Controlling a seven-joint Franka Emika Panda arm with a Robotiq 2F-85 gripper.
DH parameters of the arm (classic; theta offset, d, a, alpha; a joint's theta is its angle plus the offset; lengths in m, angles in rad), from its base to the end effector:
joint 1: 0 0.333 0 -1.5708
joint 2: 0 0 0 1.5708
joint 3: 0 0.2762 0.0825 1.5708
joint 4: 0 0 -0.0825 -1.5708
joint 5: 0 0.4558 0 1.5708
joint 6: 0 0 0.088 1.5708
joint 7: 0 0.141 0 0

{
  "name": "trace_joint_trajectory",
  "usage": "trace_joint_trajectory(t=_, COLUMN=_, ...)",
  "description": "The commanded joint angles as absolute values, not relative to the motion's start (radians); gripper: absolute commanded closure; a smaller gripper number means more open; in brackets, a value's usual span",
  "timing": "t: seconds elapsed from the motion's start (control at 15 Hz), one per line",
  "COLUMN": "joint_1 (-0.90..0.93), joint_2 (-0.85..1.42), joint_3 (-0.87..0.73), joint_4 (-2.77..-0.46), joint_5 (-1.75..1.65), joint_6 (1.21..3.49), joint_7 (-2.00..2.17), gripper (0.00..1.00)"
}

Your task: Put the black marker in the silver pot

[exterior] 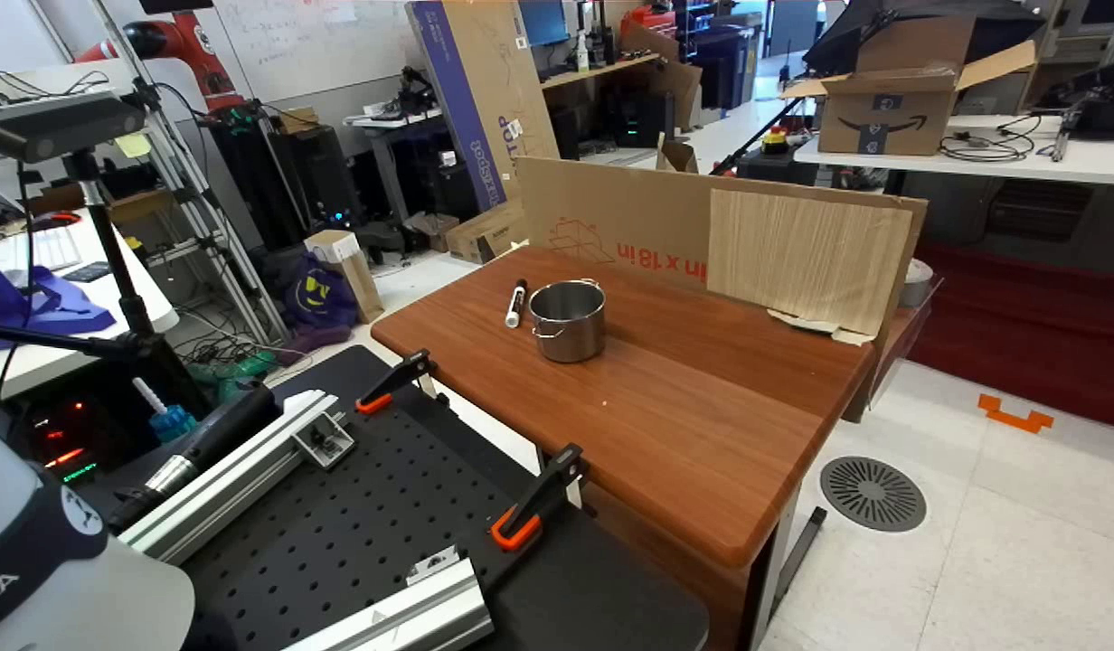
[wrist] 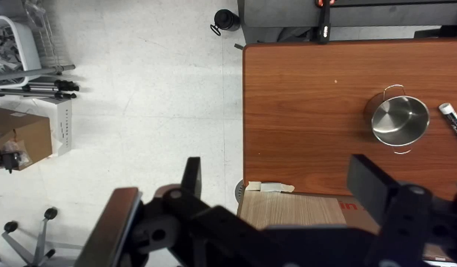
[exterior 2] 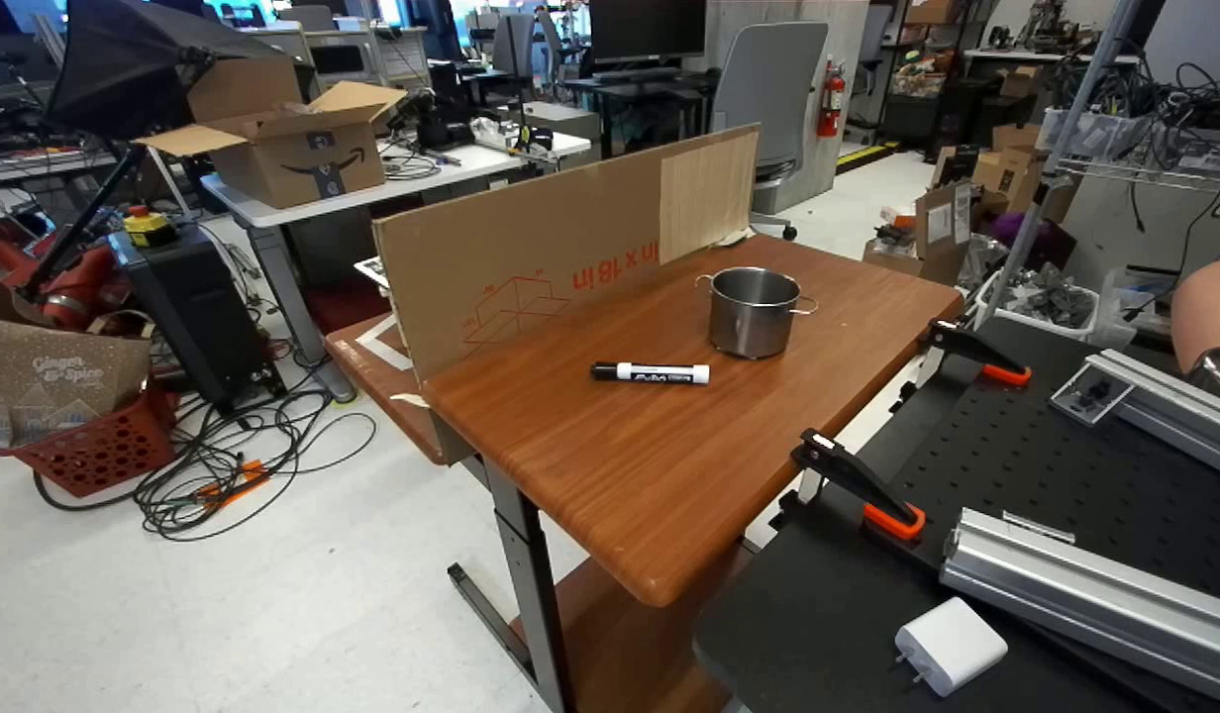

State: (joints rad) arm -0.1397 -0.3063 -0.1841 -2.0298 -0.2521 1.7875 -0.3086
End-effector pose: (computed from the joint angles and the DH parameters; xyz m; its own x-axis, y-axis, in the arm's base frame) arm 0.5172 -0.2095 0.4975 0.9993 0.0380 -0.0058 0.0384 -0.9790 0.2002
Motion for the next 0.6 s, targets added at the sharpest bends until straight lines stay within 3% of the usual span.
trace_joint_trajectory(t=0.0, joint_1=-0.137, joint_2=-0.305, joint_3=-0.186, joint_4=-2.027, joint_5=-0.252, joint_6=1.785, joint_7=-0.308, gripper=0.0)
trace_joint_trajectory(t=0.53, joint_1=-0.087, joint_2=-0.262, joint_3=-0.12, joint_4=-2.08, joint_5=-0.282, joint_6=1.962, joint_7=-0.277, gripper=0.0)
